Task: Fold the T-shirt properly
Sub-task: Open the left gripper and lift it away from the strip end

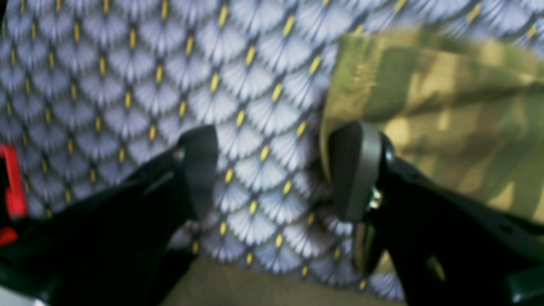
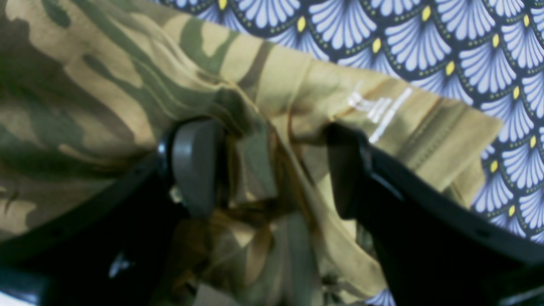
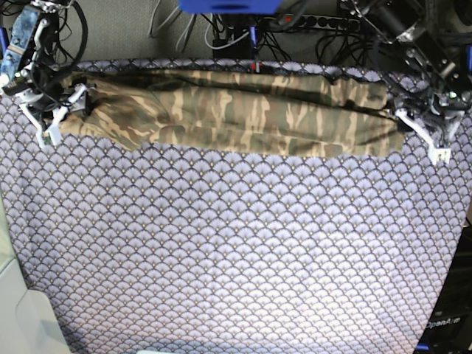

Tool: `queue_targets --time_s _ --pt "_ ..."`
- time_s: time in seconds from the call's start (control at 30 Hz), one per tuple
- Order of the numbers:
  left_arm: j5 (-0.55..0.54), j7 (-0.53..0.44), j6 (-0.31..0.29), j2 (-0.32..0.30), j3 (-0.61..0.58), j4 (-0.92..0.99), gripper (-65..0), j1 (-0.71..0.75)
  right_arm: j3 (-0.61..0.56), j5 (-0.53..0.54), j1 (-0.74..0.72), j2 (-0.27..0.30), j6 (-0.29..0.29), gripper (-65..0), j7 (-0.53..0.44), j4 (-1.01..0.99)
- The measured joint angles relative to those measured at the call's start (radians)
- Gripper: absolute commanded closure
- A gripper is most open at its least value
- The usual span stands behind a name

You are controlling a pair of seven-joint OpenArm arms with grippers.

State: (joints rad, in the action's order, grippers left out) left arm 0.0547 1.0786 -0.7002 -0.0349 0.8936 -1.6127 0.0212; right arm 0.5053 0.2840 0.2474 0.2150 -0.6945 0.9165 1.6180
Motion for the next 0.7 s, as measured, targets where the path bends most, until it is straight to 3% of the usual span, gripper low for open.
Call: queue_targets --time_s 0.2,0.5,0.7 --pt "-0.016 0.003 0.0 0.018 0.035 0.0 -40.8 -0.002 -0.002 0.0 0.0 0.0 0.0 -40.4 0.0 0.0" --pt "0.0 0.138 0.0 -0.001 0.149 -0.001 -40.8 -0.06 -0.025 0.0 0.0 0.004 0.0 -40.4 0.0 0.0" --pt "-0.007 0.152 0.0 0.003 0.149 -0.001 -40.8 -0.058 -0.032 0.0 0.0 0.001 0.0 -40.4 -0.004 0.0"
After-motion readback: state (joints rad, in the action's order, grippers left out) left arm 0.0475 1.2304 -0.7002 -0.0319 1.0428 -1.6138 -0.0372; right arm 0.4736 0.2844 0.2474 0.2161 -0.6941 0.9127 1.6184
